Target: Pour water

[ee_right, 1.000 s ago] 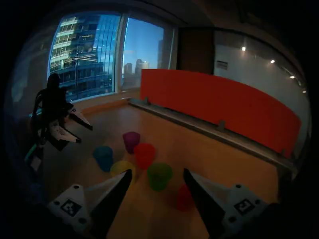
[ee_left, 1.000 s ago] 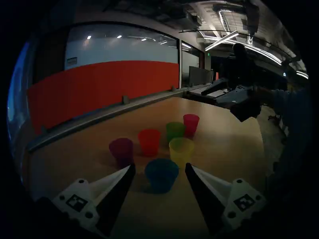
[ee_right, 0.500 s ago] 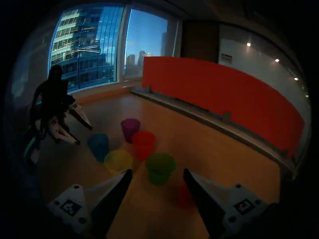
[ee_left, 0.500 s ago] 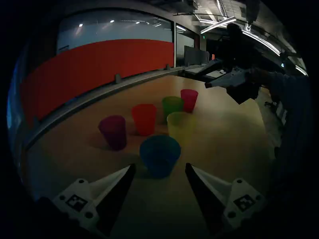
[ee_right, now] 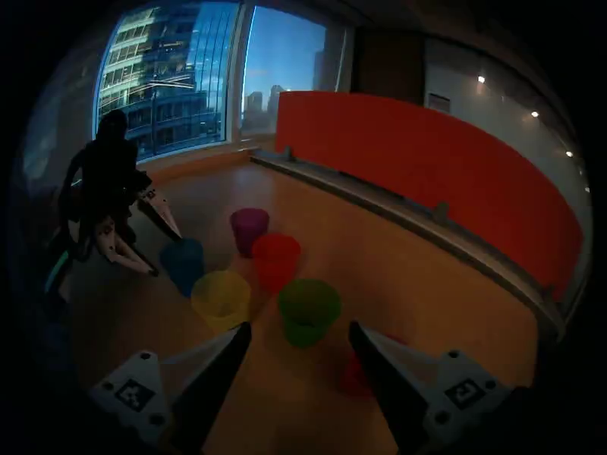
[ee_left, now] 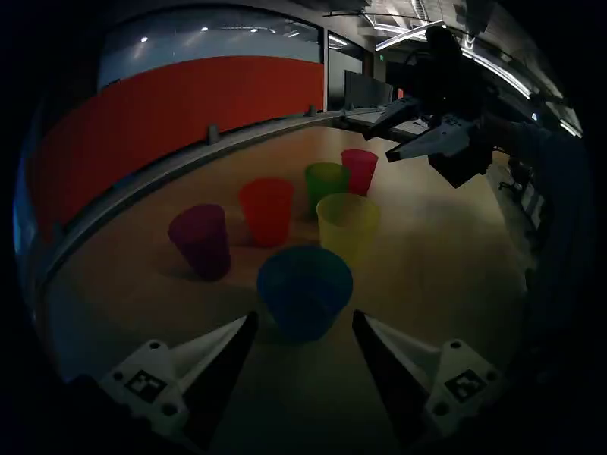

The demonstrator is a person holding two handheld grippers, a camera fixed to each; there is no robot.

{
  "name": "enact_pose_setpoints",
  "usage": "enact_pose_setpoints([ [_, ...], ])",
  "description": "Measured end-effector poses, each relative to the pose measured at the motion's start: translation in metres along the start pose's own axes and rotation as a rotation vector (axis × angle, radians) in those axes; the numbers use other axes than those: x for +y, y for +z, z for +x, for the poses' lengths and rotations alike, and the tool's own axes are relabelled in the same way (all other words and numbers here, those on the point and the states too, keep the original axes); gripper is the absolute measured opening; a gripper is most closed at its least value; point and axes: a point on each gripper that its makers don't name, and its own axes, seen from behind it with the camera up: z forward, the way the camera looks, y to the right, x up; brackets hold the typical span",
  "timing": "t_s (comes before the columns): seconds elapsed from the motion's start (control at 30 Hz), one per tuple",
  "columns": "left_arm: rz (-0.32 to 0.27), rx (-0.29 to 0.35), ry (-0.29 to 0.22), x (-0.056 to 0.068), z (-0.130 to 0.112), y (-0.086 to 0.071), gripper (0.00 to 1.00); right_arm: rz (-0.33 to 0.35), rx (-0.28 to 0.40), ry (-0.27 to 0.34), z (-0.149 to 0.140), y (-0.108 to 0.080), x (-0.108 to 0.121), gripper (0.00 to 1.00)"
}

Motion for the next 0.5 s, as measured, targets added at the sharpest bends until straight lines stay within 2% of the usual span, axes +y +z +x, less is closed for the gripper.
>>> enact_pose_setpoints([
  [0.5, -0.032, -0.009, 0.014, 0.002, 0.008, 0.023, 0.93, 0.018, -0.027, -0.004, -0.01, 0.018, -0.001, 1.0],
])
